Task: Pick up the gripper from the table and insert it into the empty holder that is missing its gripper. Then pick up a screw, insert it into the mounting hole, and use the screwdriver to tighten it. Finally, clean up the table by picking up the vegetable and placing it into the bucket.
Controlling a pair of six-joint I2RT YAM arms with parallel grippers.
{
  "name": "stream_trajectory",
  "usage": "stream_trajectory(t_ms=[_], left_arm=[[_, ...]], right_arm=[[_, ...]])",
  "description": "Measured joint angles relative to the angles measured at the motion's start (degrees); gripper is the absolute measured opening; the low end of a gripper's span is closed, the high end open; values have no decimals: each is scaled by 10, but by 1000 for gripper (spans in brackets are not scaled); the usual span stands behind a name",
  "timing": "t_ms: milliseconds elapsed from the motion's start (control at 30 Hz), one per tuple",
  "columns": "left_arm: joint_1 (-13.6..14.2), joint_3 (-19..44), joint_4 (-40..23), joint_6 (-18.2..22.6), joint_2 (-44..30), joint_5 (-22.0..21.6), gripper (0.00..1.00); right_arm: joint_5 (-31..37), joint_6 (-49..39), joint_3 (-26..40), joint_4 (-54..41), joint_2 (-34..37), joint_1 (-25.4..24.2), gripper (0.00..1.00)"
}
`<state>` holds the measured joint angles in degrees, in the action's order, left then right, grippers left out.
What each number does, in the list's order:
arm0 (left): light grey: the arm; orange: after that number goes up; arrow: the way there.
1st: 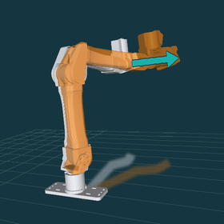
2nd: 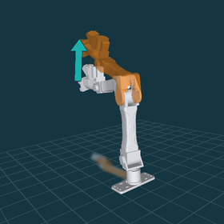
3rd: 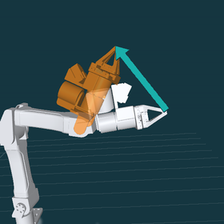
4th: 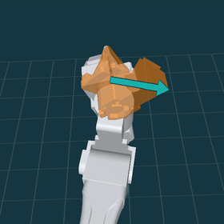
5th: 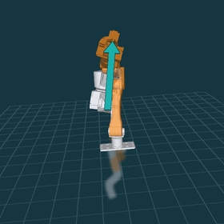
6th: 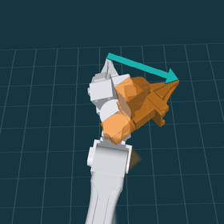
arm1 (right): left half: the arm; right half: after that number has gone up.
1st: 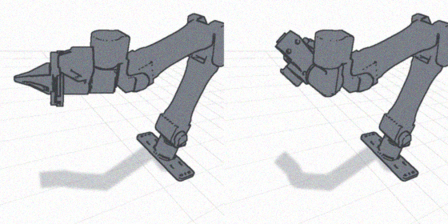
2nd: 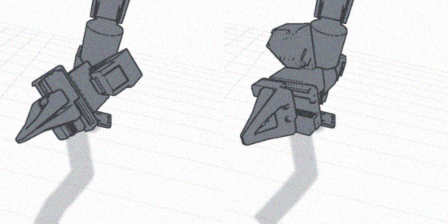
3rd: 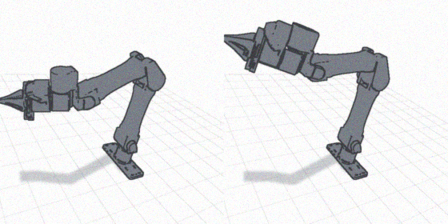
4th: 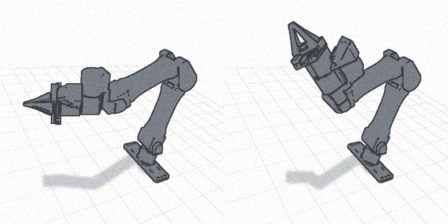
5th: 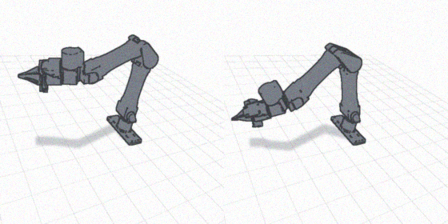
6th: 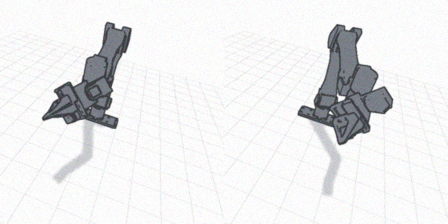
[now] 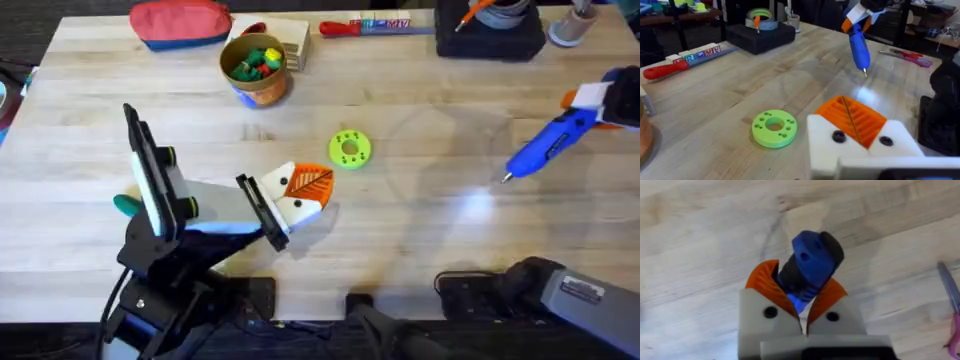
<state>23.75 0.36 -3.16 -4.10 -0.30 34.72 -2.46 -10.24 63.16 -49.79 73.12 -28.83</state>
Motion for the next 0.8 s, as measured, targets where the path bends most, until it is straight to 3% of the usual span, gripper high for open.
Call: stream_trajectory(t_ms=[200,467,667,800], left_arm=[[0,0,0,0,0,0,11],[0,0,0,0,0,0,11],[0,0,0,0,0,0,11],[0,0,0,0,0,0,11]], right_arm=[[-29,4,-1,6,-109,27,7],[-96,4,-61,109,-258,116,7],[-201,15,-123,220,-274,210,7],[-231,26,-144,303,-265,295,7]])
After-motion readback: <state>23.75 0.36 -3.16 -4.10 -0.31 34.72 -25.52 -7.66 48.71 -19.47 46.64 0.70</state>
